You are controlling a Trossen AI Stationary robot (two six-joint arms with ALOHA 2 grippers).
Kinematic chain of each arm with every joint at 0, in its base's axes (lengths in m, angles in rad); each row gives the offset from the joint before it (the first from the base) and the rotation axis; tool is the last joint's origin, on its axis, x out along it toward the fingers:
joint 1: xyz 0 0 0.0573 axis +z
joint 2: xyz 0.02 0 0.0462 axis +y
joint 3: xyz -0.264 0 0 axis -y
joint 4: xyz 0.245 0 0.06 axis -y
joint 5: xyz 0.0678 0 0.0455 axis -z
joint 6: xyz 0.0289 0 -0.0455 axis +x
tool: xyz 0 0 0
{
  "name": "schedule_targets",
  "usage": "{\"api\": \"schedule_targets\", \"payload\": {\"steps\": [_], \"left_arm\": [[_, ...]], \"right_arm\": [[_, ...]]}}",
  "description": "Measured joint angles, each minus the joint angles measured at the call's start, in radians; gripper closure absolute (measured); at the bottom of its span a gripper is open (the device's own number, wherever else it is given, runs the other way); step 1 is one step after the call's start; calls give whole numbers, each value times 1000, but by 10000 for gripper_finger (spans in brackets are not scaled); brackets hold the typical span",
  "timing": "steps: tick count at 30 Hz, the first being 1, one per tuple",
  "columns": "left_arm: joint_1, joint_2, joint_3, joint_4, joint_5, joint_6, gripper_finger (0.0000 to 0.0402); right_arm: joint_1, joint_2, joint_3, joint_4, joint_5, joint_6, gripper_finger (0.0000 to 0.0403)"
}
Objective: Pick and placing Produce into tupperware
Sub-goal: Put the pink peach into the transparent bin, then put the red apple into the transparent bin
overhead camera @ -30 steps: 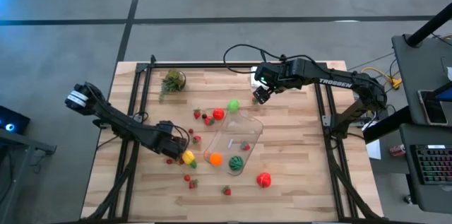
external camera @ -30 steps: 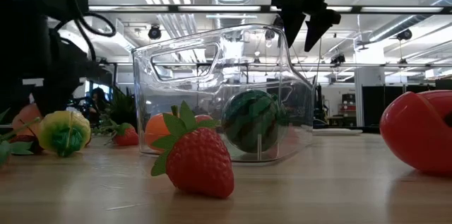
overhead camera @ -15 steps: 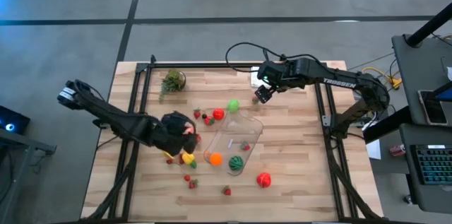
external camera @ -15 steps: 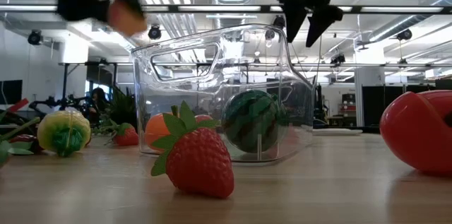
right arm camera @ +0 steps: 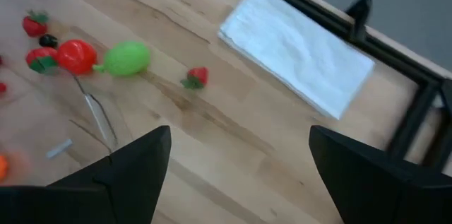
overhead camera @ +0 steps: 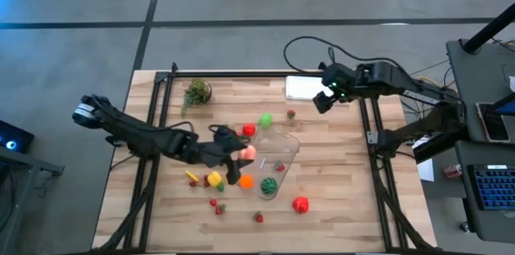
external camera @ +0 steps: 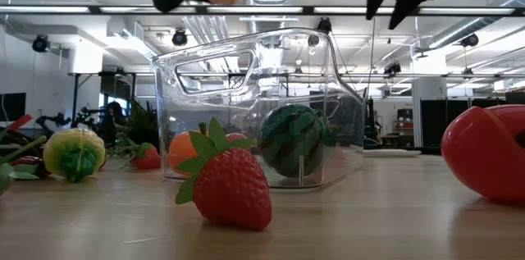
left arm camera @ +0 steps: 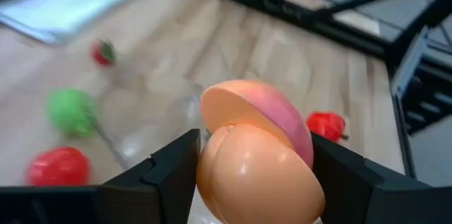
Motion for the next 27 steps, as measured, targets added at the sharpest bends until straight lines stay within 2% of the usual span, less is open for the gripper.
{"api": "schedule_targets", "payload": {"steps": [3,8,12,15,19,22,27], "left_arm": [[16,47,5,12,68,-1,189],[16,81,15,126,84,73,189],[22,106,16,165,83,153,189],[30,140,6,148,85,138,189],[35,187,7,156,86,42,187],[36,212,10,161,86,-12,168],[36,228,10,161,86,-34,111]], "right_arm": [[21,-33,-46,-3,-9,7,74],[112,-55,-108,6,-11,2,74],[170,-56,-139,22,-14,60,74],[188,-56,-162,34,-21,107,74],[206,-55,-188,62,-62,134,74],[230,-52,-190,78,-67,140,74],[267,-49,-189,138,-67,166,74]]}}
